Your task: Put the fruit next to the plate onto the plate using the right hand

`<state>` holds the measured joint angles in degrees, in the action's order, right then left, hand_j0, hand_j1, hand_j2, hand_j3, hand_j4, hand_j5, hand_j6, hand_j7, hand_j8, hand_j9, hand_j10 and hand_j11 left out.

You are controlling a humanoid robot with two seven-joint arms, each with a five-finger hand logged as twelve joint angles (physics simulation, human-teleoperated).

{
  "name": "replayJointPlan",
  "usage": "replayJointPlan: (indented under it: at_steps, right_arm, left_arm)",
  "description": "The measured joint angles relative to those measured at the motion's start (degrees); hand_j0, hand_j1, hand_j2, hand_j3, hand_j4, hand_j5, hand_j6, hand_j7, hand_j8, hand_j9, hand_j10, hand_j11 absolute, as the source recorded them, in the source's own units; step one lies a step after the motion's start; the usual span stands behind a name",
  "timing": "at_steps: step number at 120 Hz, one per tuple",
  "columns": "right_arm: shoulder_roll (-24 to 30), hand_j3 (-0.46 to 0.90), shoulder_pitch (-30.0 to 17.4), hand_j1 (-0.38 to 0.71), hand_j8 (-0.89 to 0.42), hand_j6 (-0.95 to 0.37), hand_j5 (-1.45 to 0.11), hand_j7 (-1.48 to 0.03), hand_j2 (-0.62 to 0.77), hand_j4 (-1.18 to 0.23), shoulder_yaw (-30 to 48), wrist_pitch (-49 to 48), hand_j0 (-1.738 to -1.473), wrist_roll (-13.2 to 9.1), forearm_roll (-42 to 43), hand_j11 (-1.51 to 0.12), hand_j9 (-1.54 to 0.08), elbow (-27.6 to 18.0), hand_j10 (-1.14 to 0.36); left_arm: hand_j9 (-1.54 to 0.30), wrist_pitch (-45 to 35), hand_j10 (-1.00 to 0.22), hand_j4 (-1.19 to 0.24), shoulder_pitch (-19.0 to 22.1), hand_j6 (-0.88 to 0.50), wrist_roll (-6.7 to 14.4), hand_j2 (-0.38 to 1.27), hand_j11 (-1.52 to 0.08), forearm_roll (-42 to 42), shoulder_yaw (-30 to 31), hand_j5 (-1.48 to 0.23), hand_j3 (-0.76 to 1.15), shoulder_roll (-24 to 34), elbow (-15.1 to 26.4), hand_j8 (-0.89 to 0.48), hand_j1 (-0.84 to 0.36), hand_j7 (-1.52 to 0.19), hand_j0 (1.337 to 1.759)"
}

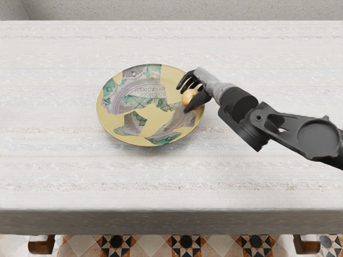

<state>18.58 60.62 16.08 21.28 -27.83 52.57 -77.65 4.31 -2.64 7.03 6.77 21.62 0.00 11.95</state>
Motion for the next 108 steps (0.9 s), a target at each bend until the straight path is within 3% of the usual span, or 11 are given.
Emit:
replayJointPlan:
  at_steps: [32, 52, 68, 82, 108]
  right_arm:
    - [-1.08, 0.0, -0.87, 0.25, -0.37, -0.59, -0.9, -0.89, 0.21, -0.68, -0.44, 0.15, -1.655, -0.43, 0.47, -0.88, -0.9, -1.51, -0.43]
    - [-2.09, 0.0, -0.71, -0.01, -0.23, -0.33, -0.48, -0.48, 0.08, -0.36, -0.26, 4.01, -1.656, -1.49, 1.07, -0.47, -0.48, -1.67, -0.26]
    - [-0.46, 0.0, 0.16, -0.14, -0.14, -0.2, -0.28, -0.28, 0.04, -0.21, 0.76, 3.53, -1.657, -1.55, 0.65, -0.28, -0.28, -1.82, -0.16]
    - [1.8, 0.0, 0.58, -0.21, -0.1, -0.13, -0.19, -0.19, 0.02, -0.14, 5.9, -4.84, -1.658, -1.28, -3.31, -0.19, -0.19, -1.91, -0.11]
    - [10.55, 0.0, 0.45, -0.26, -0.07, -0.08, -0.1, -0.1, 0.0, -0.08, 16.39, -31.29, -1.658, -1.04, -19.63, -0.1, -0.1, -0.69, -0.07]
  left_arm:
    - [-0.32, 0.0, -0.25, -0.25, 0.0, -0.25, 0.0, 0.05, -0.32, 0.0, 0.0, -0.32, 0.0, 0.0, 0.0, -0.25, 0.05, -0.32, 1.658]
    - [-0.32, 0.0, -0.25, -0.25, 0.0, -0.25, 0.0, 0.05, -0.32, 0.0, 0.0, -0.32, 0.0, 0.0, 0.0, -0.25, 0.05, -0.32, 1.658]
    - [-0.32, 0.0, -0.25, -0.25, 0.0, -0.25, 0.0, 0.05, -0.32, 0.0, 0.0, -0.32, 0.0, 0.0, 0.0, -0.25, 0.05, -0.32, 1.658]
    - [-0.32, 0.0, -0.25, -0.25, 0.0, -0.25, 0.0, 0.05, -0.32, 0.0, 0.0, -0.32, 0.0, 0.0, 0.0, -0.25, 0.05, -0.32, 1.658]
    - [-0.32, 0.0, -0.25, -0.25, -0.1, -0.25, 0.0, 0.05, -0.32, 0.0, -0.02, -0.32, 0.0, 0.0, 0.04, -0.25, 0.05, -0.32, 1.658]
